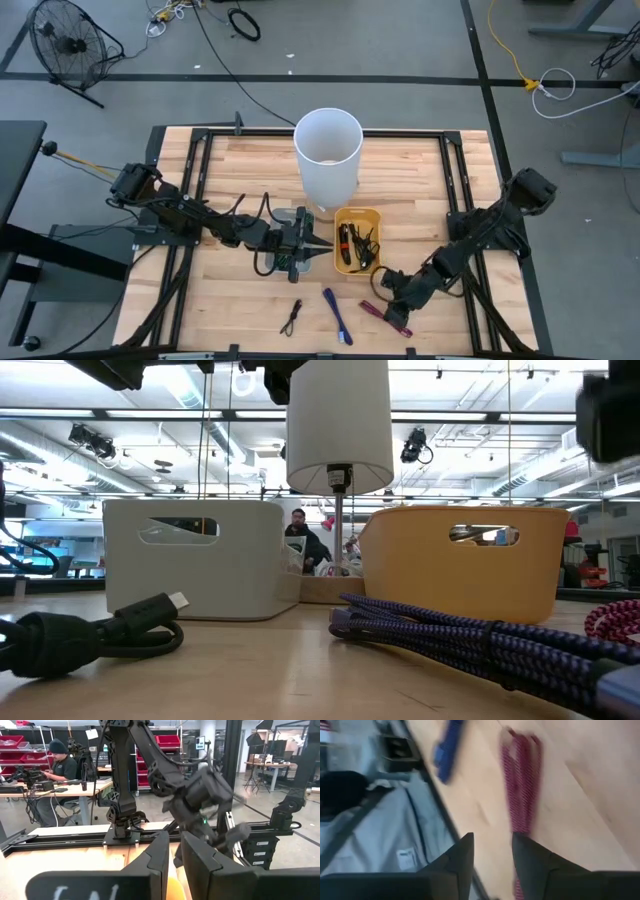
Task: Pick & Place USB Port
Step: Put the pink charger cable into the gray bin
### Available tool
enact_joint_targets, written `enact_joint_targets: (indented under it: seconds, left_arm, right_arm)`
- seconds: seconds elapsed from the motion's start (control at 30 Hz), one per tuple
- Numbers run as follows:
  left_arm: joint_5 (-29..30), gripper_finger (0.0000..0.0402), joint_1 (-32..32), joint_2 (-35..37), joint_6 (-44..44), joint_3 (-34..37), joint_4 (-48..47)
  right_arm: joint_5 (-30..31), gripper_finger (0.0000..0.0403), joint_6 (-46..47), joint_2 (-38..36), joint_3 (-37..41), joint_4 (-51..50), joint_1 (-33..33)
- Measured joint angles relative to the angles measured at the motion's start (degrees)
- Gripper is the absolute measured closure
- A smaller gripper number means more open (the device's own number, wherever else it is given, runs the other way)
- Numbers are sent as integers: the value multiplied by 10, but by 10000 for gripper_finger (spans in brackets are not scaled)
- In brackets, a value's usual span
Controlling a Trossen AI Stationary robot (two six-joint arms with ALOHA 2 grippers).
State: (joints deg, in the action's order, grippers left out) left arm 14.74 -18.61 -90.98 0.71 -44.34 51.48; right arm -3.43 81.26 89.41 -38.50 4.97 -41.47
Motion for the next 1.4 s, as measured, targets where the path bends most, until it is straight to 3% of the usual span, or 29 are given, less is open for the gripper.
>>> enact_joint_targets:
  seconds: [0.23,0.97,1.4]
  left_arm:
    - [0,344,0,0,0,0,0]
    - [0,344,0,0,0,0,-9]
    - [0,344,0,0,0,0,-9]
  right_arm:
    - [-78,269,10,33,0,4,2]
    - [16,269,-39,32,0,-11,3]
    - [25,269,-37,32,0,-12,2]
